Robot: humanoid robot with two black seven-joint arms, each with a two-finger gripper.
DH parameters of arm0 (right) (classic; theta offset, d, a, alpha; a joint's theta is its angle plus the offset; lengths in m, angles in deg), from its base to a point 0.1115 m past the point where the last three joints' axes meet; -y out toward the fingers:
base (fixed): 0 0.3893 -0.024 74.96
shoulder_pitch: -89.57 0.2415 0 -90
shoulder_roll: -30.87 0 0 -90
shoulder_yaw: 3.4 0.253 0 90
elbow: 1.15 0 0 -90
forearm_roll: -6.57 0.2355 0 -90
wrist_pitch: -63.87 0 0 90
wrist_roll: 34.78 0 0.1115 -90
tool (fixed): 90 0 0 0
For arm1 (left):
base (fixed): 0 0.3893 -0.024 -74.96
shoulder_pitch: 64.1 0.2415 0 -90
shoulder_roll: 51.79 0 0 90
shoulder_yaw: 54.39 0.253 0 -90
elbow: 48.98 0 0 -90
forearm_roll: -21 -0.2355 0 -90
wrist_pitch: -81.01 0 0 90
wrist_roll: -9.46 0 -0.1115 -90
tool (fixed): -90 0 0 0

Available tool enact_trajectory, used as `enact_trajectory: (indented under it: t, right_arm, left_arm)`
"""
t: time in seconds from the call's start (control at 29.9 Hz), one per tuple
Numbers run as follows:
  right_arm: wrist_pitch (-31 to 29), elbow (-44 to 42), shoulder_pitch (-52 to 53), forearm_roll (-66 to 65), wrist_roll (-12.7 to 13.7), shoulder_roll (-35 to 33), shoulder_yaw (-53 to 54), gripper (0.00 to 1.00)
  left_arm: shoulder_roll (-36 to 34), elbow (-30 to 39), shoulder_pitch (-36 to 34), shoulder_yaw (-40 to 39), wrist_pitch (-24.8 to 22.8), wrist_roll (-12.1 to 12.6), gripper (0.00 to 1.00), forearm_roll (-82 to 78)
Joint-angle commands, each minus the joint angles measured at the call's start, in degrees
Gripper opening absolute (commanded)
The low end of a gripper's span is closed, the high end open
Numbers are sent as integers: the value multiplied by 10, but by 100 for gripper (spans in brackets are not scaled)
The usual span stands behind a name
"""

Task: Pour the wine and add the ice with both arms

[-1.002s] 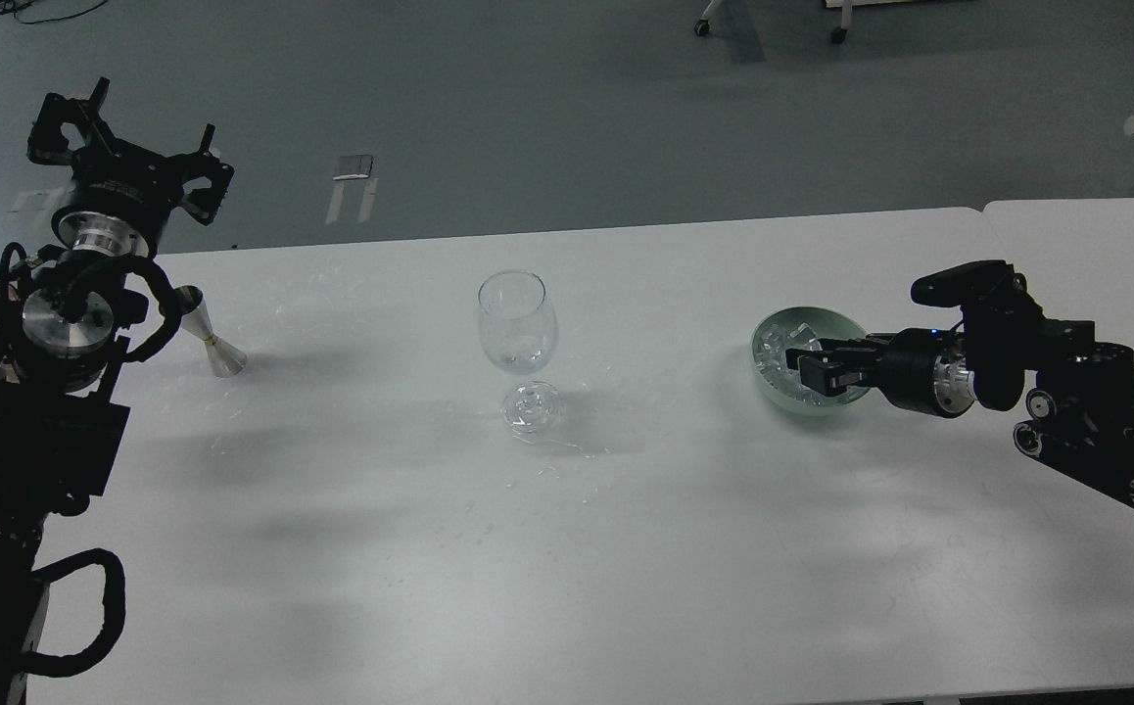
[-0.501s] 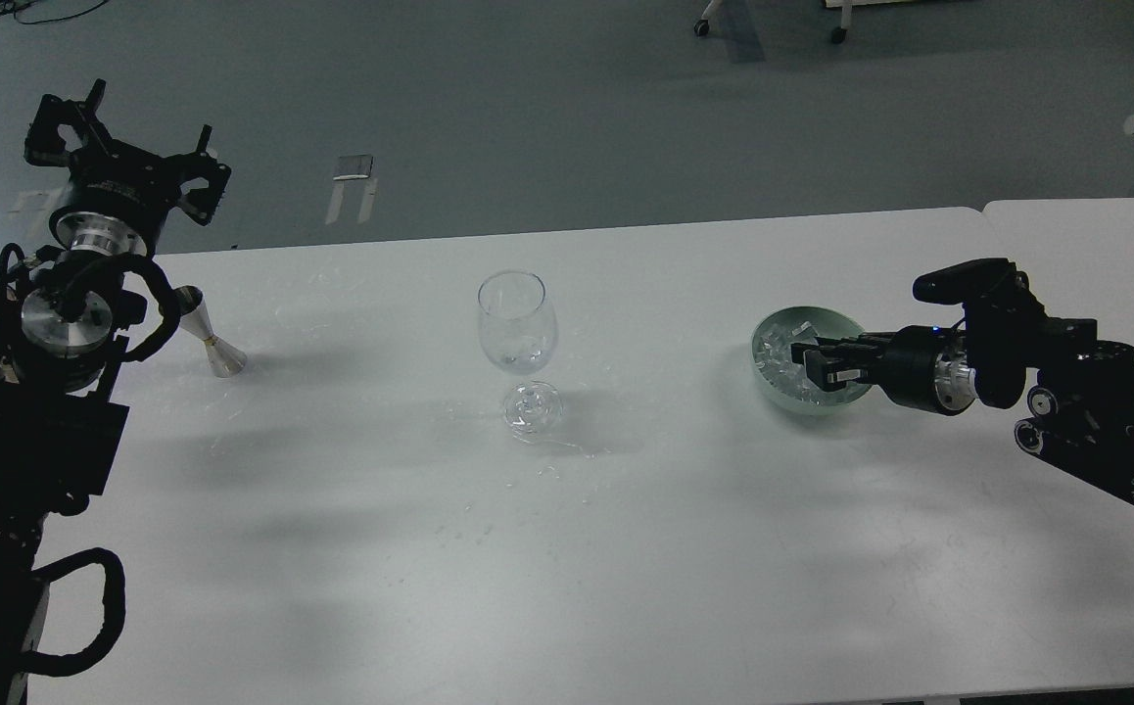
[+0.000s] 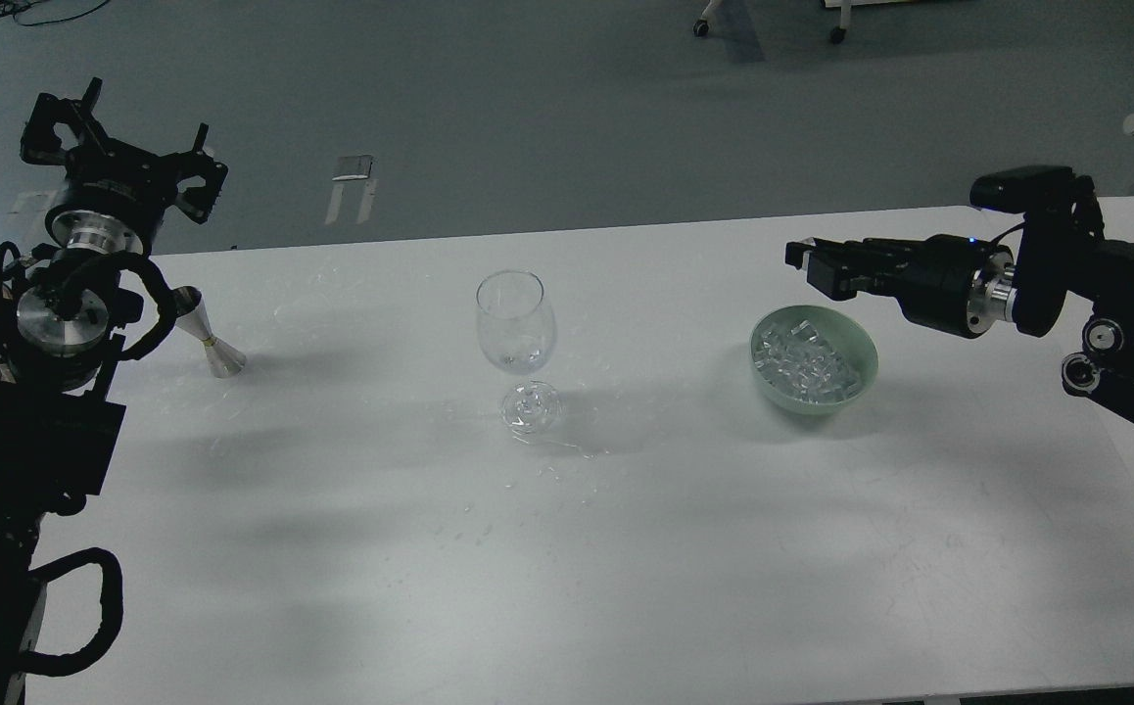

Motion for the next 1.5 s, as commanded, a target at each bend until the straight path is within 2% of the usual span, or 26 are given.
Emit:
enact_trajectory:
  t: [0.0,0.1,0.27,0.67,0.87,1.1,1.37,1.47]
  right_arm:
    - [0,16,20,-4,2,53,31,10]
    - [0,12,43,-6,3,91,28,9]
    - [-1,10,60,-11,20,175,24,10]
    - [-1,-52,65,-91,25,286,-8,10]
    - [-1,-52,64,-94,25,285,-13,12]
    - [-1,-52,59,-93,25,282,-14,25]
    - [-1,-55,60,-95,27,285,-14,25]
    - [-1,-53,57,-95,28,285,-14,29]
  left_arm:
    - [-1,3,0,0,0,0,96,0]
    - [-1,3,0,-1,0,0,96,0]
    - [-3,3,0,0,0,0,96,0]
    - [-3,3,0,-1,0,1,96,0]
    - [-3,3,0,-1,0,1,96,0]
    - [-3,3,0,-1,-1,1,96,1]
    - [-2,3,0,-1,0,1,96,0]
    - [-3,4,0,-1,-1,1,96,0]
